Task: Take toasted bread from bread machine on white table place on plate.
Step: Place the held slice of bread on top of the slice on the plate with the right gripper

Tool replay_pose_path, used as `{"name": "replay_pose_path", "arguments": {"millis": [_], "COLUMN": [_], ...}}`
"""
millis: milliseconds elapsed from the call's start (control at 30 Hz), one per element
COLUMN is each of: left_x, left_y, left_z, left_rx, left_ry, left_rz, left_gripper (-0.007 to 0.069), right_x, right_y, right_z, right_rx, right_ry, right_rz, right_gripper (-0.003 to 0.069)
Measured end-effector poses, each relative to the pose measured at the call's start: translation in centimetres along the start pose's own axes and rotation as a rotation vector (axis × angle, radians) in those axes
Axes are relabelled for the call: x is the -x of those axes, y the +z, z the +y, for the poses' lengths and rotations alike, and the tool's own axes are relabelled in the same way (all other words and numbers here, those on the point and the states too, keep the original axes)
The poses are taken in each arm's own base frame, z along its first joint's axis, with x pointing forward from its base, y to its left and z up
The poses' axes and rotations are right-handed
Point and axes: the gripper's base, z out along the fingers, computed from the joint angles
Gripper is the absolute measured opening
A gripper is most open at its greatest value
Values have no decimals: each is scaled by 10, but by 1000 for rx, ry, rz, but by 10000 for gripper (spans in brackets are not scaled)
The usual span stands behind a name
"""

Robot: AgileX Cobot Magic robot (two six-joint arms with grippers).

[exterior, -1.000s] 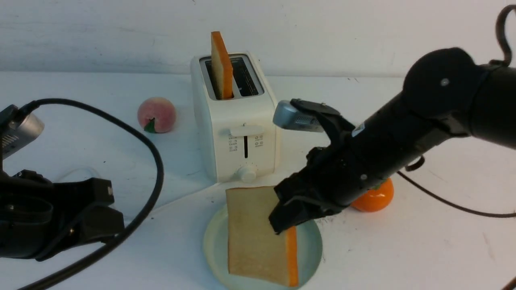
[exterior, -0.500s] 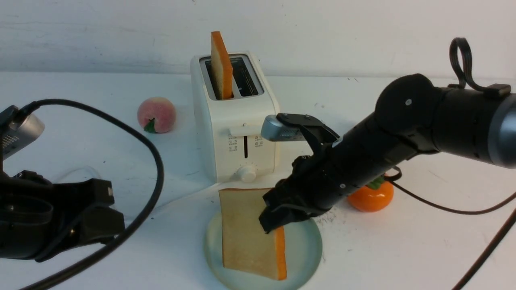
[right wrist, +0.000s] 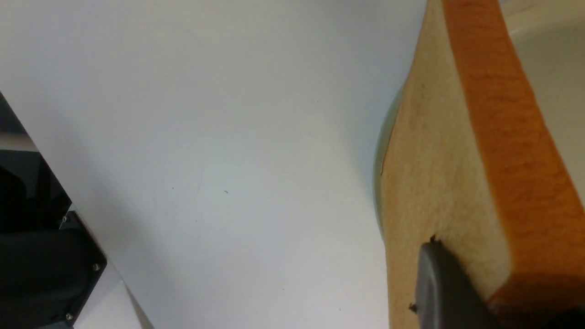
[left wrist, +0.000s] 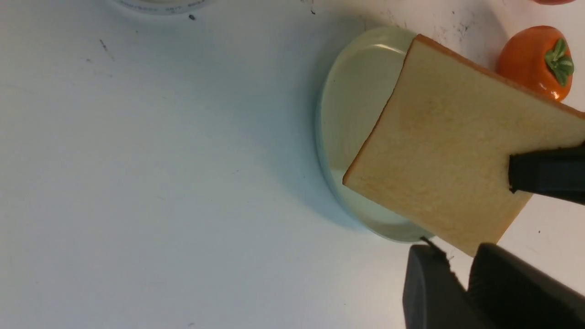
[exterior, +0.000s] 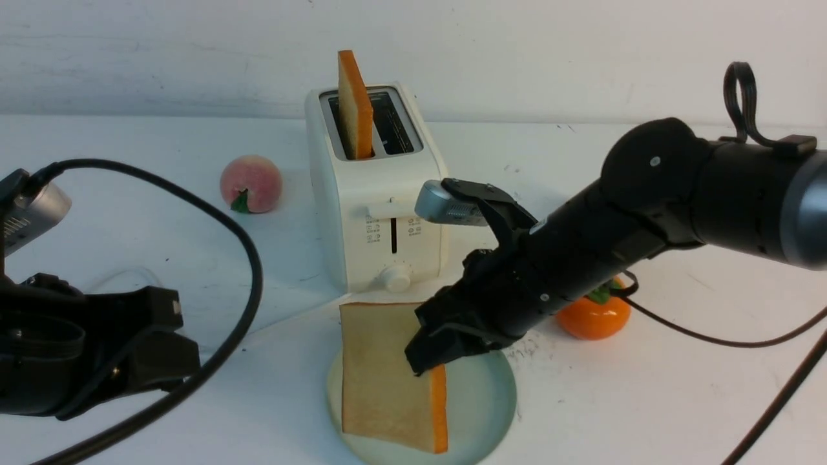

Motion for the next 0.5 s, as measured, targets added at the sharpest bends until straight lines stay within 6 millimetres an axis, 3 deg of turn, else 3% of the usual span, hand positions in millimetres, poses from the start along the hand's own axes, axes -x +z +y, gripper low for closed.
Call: {"name": "replay_pose_path", "arguments": {"millis": [200,500], "left_x": [0,0], "left_y": [0,0], "left_z": [0,0], "left_rx": [0,0], "left_ry": [0,0], "left_rz": [0,1], "left_gripper": [131,144], "right_x": [-1,-1], "right_y": [8,8], "right_z": [-6,-11], "right_rx": [-2,-60], "right_ry": [16,-29], "right_rz": [21,19], "right_gripper": [175,347]}}
